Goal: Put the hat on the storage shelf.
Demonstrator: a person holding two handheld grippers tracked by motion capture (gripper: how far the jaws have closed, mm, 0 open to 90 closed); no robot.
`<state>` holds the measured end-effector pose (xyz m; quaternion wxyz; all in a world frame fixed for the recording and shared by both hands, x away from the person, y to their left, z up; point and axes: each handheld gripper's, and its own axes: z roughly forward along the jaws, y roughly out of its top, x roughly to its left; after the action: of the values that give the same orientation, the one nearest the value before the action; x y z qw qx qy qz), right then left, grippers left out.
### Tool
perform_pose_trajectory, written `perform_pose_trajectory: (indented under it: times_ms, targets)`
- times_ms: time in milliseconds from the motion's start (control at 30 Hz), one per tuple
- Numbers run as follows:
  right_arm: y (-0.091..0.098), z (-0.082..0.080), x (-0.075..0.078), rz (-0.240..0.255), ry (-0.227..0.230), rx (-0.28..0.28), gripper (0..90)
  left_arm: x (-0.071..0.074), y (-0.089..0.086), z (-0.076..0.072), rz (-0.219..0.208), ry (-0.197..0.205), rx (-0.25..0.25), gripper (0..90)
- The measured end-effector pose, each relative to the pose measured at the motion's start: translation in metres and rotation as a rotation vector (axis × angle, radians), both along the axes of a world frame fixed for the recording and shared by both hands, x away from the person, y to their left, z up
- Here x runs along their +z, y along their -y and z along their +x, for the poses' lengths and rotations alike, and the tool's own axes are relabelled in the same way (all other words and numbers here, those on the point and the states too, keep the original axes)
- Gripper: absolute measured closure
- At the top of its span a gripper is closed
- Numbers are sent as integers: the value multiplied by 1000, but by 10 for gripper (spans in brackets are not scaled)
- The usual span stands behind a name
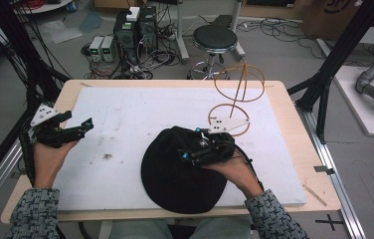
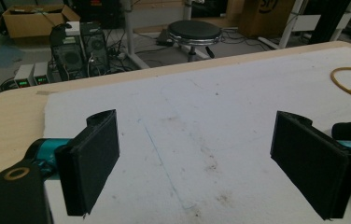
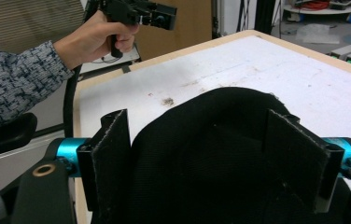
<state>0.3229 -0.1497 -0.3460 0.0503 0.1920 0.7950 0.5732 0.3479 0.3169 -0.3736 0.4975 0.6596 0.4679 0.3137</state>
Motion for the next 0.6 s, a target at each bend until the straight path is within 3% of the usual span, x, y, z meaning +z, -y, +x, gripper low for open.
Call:
perform_pose_trajectory:
  times_ms: [267, 600]
  targets:
    - [-4, -3, -1, -12, 8, 39, 262, -1, 0, 1, 1, -4, -4, 158]
    - [-5, -2, -2, -31, -17, 52, 428, -1, 0, 1, 0, -1, -4, 158]
